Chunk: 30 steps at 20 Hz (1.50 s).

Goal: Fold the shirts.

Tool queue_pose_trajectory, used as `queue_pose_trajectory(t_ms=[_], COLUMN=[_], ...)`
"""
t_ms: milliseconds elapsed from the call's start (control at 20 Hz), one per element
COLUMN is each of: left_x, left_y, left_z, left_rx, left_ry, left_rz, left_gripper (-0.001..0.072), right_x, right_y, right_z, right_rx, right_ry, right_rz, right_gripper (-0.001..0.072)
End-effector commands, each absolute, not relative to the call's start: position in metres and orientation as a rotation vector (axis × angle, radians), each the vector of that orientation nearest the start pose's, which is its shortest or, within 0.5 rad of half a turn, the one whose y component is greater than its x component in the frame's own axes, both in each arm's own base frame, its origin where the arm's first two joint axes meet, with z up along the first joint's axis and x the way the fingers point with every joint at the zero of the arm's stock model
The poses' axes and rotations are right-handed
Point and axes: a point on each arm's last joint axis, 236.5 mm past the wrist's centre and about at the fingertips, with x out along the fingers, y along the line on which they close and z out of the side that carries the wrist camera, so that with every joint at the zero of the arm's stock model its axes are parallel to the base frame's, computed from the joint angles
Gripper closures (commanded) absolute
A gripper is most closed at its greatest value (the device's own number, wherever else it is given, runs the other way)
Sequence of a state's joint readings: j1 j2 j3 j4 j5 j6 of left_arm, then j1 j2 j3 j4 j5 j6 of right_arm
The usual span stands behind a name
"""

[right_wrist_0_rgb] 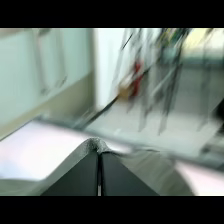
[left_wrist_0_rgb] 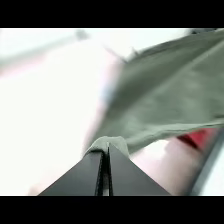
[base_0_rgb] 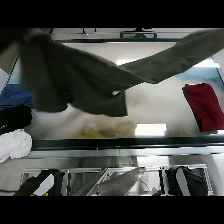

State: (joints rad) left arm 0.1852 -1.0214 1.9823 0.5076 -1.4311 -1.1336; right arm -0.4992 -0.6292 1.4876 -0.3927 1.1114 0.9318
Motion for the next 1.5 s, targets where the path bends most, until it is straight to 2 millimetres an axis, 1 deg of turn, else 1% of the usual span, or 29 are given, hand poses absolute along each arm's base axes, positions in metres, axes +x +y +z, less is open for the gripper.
queue_pose_trajectory(t_ms=[0,50,100,150,200,250,350,400,450,500,550,600,650,700,750,800,850,900,950,1000,1050,1100,1150,1200,1250,1300,1350,1450], left_x=[0.217,0.226,0.242,0.266,0.294,0.322,0.388,0.426,0.462,0.491,0.521,0.55,0.571,0.588,0.6,0.608,0.611,0.609,0.605,0.596,0.584,0.571,0.554,0.536,0.512,0.49,0.467,0.428], left_y=[-0.134,-0.127,-0.12,-0.114,-0.114,-0.119,-0.137,-0.15,-0.161,-0.169,-0.174,-0.174,-0.171,-0.166,-0.157,-0.148,-0.136,-0.123,-0.108,-0.091,-0.07,-0.048,-0.022,-0.001,0.02,0.03,0.035,0.034], left_z=[0.525,0.523,0.511,0.493,0.47,0.445,0.387,0.354,0.318,0.282,0.238,0.193,0.155,0.122,0.096,0.075,0.062,0.057,0.058,0.065,0.073,0.08,0.079,0.071,0.058,0.045,0.031,-0.002], left_rx=[0.159,0.167,0.168,0.14,0.108,0.093,0.07,0.04,0.02,0.014,0.016,0.012,-0.007,-0.04,-0.07,-0.111,-0.156,-0.179,-0.188,-0.192,-0.216,-0.242,-0.282,-0.309,-0.345,-0.39,-0.459,-0.578], left_ry=[-0.05,-0.061,-0.038,0.016,0.077,0.13,0.231,0.284,0.342,0.405,0.482,0.557,0.617,0.656,0.683,0.704,0.717,0.731,0.746,0.763,0.803,0.853,0.93,1.012,1.109,1.19,1.264,1.384], left_rz=[-0.65,-0.625,-0.618,-0.633,-0.671,-0.718,-0.809,-0.841,-0.869,-0.881,-0.883,-0.869,-0.848,-0.834,-0.809,-0.779,-0.748,-0.726,-0.716,-0.721,-0.714,-0.696,-0.651,-0.609,-0.572,-0.563,-0.568,-0.574], left_gripper=[0.0681,0.0681,0.0681,0.068,0.0681,0.068,0.068,0.0681,0.068,0.068,0.068,0.0681,0.0681,0.0683,0.0684,0.0683,0.0682,0.0593,0.0329,0.0027,0.0004,0.0004,0.0004,0.0004,0.0005,0.0006,0.0006,0.0007], right_x=[0.191,0.197,0.21,0.225,0.245,0.265,0.309,0.332,0.355,0.376,0.4,0.422,0.445,0.463,0.48,0.493,0.505,0.512,0.517,0.518,0.516,0.509,0.498,0.485,0.47,0.455,0.438,0.405], right_y=[0.09,0.091,0.091,0.088,0.08,0.07,0.056,0.051,0.045,0.041,0.036,0.027,0.013,0.002,-0.011,-0.02,-0.026,-0.029,-0.032,-0.035,-0.035,-0.035,-0.037,-0.042,-0.048,-0.054,-0.06,-0.069], right_z=[0.53,0.524,0.514,0.5,0.479,0.456,0.397,0.359,0.32,0.28,0.233,0.193,0.154,0.125,0.097,0.077,0.059,0.049,0.045,0.049,0.057,0.065,0.072,0.073,0.069,0.064,0.057,0.046], right_rx=[-0.147,-0.127,-0.068,-0.005,0.068,0.141,0.287,0.353,0.421,0.472,0.508,0.522,0.528,0.535,0.551,0.569,0.583,0.591,0.594,0.595,0.592,0.59,0.608,0.621,0.621,0.615,0.612,0.597], right_ry=[-0.31,-0.286,-0.249,-0.203,-0.139,-0.08,0.051,0.122,0.192,0.259,0.322,0.367,0.408,0.439,0.457,0.468,0.483,0.498,0.502,0.497,0.491,0.49,0.512,0.553,0.61,0.669,0.735,0.83], right_rz=[0.296,0.323,0.384,0.434,0.476,0.499,0.53,0.538,0.526,0.507,0.466,0.406,0.327,0.267,0.2,0.153,0.137,0.132,0.129,0.139,0.165,0.196,0.22,0.222,0.213,0.201,0.185,0.158], right_gripper=[0.0696,0.0696,0.0696,0.0696,0.0696,0.0696,0.0696,0.0696,0.0696,0.0696,0.0696,0.0696,0.0696,0.0695,0.0695,0.0693,0.0683,0.057,0.043,0.0416,0.0417,0.0417,0.042,0.0439,0.0502,0.0501,0.0483,0.0485])
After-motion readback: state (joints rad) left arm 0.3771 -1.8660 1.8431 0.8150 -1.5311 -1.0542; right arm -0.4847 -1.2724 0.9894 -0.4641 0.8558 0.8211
